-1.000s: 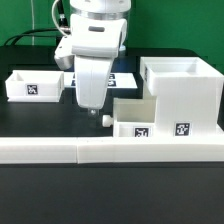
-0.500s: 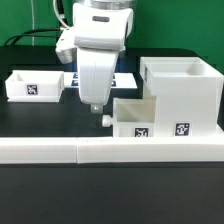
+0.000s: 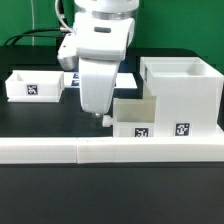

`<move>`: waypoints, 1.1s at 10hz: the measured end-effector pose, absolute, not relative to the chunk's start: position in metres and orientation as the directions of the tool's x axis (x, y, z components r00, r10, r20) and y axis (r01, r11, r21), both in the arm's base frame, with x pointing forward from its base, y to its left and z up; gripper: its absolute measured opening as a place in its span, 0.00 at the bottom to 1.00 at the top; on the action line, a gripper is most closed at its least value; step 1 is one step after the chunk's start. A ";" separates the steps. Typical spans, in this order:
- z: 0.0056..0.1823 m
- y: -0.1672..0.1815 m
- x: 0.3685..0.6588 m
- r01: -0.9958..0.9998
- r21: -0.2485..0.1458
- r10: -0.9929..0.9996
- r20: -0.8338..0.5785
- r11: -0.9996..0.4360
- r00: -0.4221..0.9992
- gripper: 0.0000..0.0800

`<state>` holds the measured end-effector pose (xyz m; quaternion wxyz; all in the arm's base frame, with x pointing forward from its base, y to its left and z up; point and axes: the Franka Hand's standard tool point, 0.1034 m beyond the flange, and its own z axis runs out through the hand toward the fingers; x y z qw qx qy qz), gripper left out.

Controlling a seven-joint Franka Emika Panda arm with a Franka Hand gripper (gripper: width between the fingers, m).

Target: Assemble drawer

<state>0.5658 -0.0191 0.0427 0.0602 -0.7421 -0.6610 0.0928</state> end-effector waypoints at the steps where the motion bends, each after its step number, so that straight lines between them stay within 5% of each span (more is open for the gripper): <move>1: 0.045 -0.021 0.575 0.971 -0.210 0.993 -0.056 -0.111 0.102 0.81; 11: 0.038 0.001 0.577 0.949 -0.216 0.972 -0.097 -0.230 0.214 0.81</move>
Offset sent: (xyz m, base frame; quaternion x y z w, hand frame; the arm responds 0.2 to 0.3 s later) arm 0.0096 0.0144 -0.0064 0.0109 0.0225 0.0415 0.9988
